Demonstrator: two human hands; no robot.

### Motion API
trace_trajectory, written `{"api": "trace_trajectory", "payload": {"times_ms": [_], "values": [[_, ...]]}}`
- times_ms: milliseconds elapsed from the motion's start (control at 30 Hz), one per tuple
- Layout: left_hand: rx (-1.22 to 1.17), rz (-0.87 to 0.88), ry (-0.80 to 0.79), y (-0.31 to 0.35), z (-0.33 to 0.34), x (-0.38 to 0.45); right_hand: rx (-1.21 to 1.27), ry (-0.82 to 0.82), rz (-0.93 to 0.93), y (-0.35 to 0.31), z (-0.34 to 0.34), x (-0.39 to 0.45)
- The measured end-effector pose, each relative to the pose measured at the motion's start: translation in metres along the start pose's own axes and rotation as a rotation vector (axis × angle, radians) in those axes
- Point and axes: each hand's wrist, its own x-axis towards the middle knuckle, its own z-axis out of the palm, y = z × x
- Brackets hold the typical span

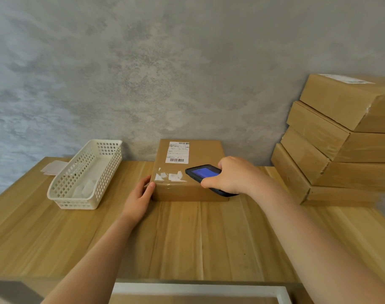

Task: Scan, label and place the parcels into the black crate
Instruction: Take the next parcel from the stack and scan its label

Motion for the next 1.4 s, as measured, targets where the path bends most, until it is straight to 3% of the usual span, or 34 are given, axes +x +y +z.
{"api": "trace_trajectory", "payload": {"times_ms": [1400], "values": [[0.006,-0.008,0.014,0.007,0.003,-0.004,-0.030,-0.072,-0.050,-0.014,-0.037,-0.001]]}}
